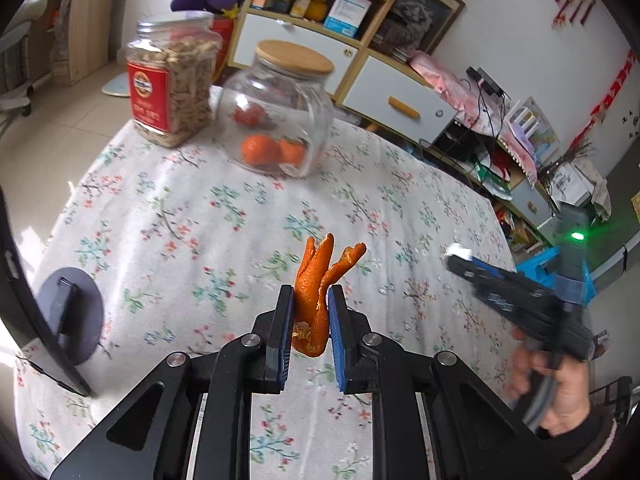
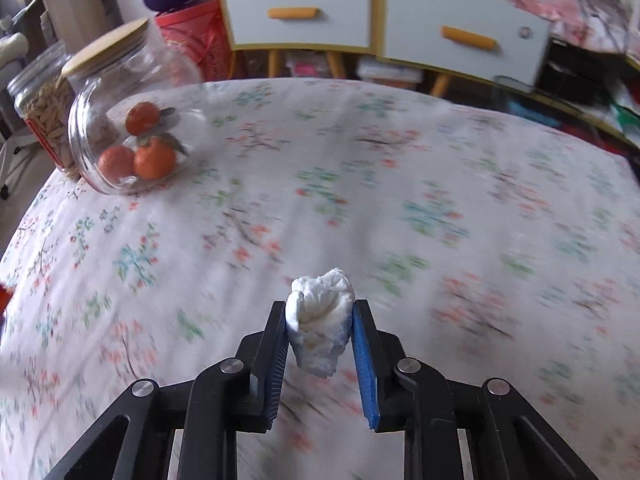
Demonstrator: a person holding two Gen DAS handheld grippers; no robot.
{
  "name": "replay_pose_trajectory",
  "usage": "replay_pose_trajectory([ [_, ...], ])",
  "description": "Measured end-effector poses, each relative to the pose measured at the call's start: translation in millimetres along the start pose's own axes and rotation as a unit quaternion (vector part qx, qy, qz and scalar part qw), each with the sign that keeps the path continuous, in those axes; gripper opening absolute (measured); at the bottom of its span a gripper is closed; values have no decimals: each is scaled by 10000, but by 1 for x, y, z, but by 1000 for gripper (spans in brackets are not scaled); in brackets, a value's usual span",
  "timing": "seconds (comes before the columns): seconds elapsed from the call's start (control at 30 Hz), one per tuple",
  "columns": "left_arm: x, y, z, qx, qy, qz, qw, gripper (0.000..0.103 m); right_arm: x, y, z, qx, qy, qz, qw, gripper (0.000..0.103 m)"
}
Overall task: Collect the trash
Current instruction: 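Grasp the crumpled white tissue with the right tool while the left holds the peel, then carry both items to the bin and open the right tool to drop the tissue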
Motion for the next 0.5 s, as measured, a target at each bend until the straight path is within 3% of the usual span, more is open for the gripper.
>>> replay_pose_trajectory([
  [0.5,-39,-27,72,-177,-663,-381,9969,18,-67,105,155,-541,-738,215,9956,28],
])
Point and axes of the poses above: each gripper's, at about its wrist camera, not at the fingertips, and y roughly against the way its jaws point, z to its right, x to its top, the point moved 10 cm from there along -y, roughly the way its jaws point, and after that the axes turned 3 degrees about -x, right-handed, at the moved point
